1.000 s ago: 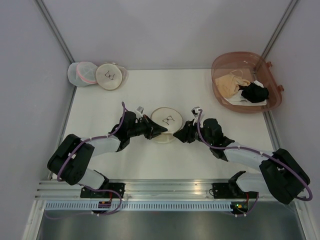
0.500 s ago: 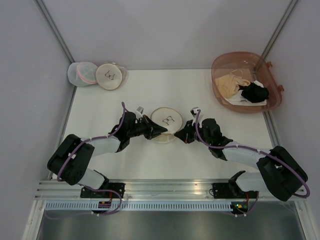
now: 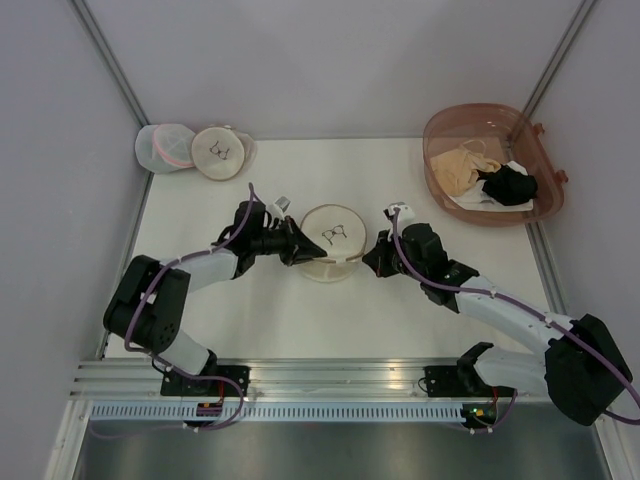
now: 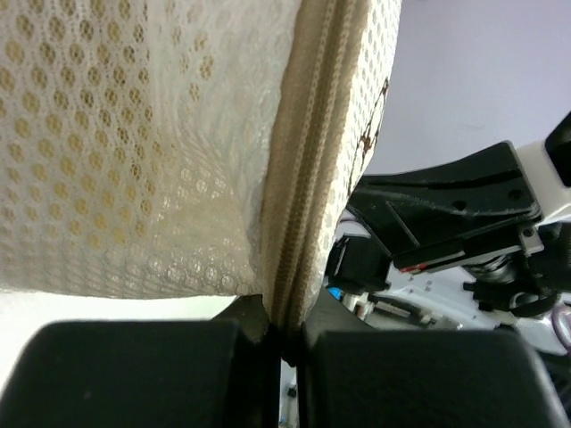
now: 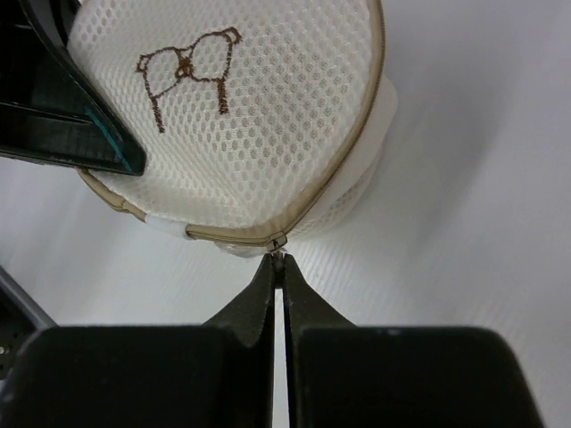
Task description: Unzip the laundry bag and remove the bra
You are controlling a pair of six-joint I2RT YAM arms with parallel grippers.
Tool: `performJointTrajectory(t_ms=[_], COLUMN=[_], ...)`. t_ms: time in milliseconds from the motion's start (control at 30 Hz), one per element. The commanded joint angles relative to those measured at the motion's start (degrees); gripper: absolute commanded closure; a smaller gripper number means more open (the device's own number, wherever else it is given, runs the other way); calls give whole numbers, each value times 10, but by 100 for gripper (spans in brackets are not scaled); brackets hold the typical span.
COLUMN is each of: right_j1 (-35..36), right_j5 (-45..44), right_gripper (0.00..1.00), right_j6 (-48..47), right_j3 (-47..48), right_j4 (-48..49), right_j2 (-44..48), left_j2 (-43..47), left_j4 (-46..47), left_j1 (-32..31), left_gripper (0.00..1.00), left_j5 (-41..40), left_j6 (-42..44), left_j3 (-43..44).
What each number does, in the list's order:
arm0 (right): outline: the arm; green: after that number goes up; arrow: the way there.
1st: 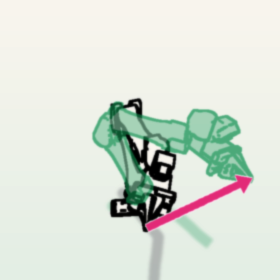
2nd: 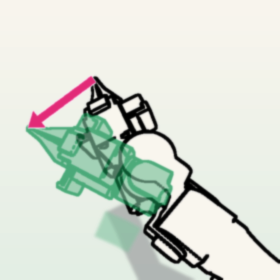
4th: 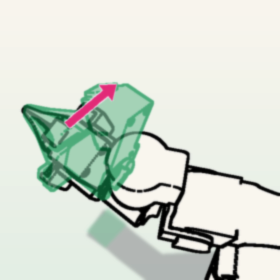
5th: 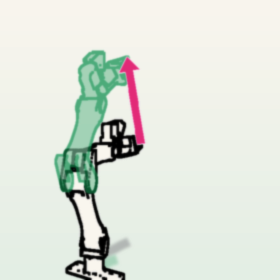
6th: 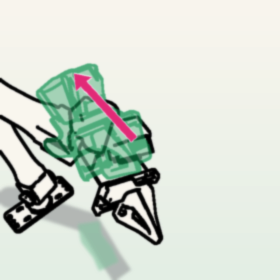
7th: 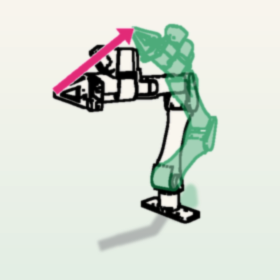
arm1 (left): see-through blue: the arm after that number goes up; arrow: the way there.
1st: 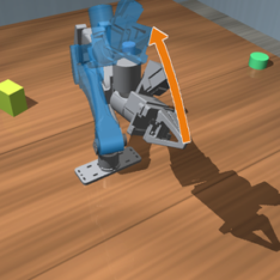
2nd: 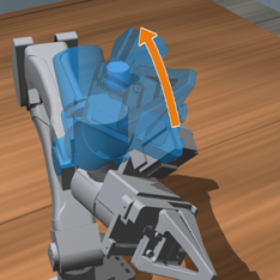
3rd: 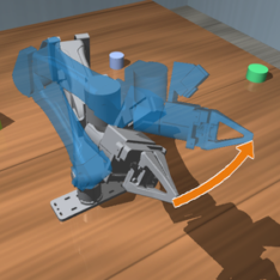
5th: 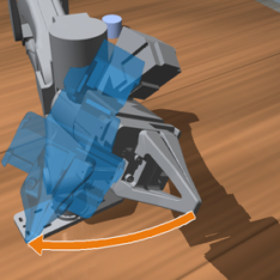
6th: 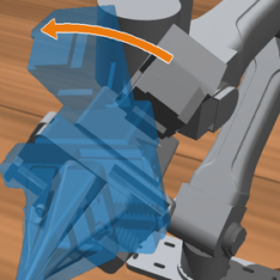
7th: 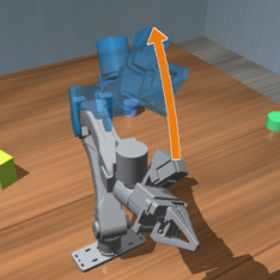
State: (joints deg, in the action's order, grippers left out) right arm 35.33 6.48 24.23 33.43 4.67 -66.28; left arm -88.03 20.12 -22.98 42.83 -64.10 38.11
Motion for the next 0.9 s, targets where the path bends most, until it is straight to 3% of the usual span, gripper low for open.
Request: performJointTrajectory(t_ms=[0, 133, 200, 267, 433, 633, 667, 733, 767, 800, 833, 867], right_j1=[-4, -4, -4, -4, -4, -4, -3, -3, -2, -1, 0, 0], right_j5=[-97, -125, -134, -146, -154, -169, -168, -164, -163, -162, -162, -160], right_gripper=[100, 100, 100, 100, 99, 100, 100, 100, 99, 100, 100, 100], right_j6=[-43, -52, -58, -59, -55, -52, -48, -45, -45, -43, -41, -38], right_j3=[40, 70, 81, 88, 99, 113, 113, 113, 111, 108, 106, 103], right_j4=[-111, -154, -175, -194, -213, -234, -236, -240, -243, -244, -243, -243], right_j2=[6, -21, -33, -39, -42, -50, -49, -43, -39, -37, -32, -29], left_j2=[-30, -81, -100, -118, -156, -199, -205, -215, -214, -209, -203, -195], left_j4=[-138, -280, -385, -420, -524, -583, -603, -612, -614, -607, -599, -591], left_j1=[17, 18, 18, 19, 15, -4, -6, -6, -6, -6, -6, -6], left_gripper=[98, 98, 98, 98, 97, 92, 89, 71, 60, 38, 33, 21], left_j5=[76, 136, 118, 81, 46, 42, 40, 12, -4, -50, -75, -101], left_j6=[185, 320, 408, 459, 523, 568, 581, 584, 576, 564, 535, 519], left_j3=[77, 168, 230, 268, 336, 420, 442, 462, 466, 468, 466, 463])
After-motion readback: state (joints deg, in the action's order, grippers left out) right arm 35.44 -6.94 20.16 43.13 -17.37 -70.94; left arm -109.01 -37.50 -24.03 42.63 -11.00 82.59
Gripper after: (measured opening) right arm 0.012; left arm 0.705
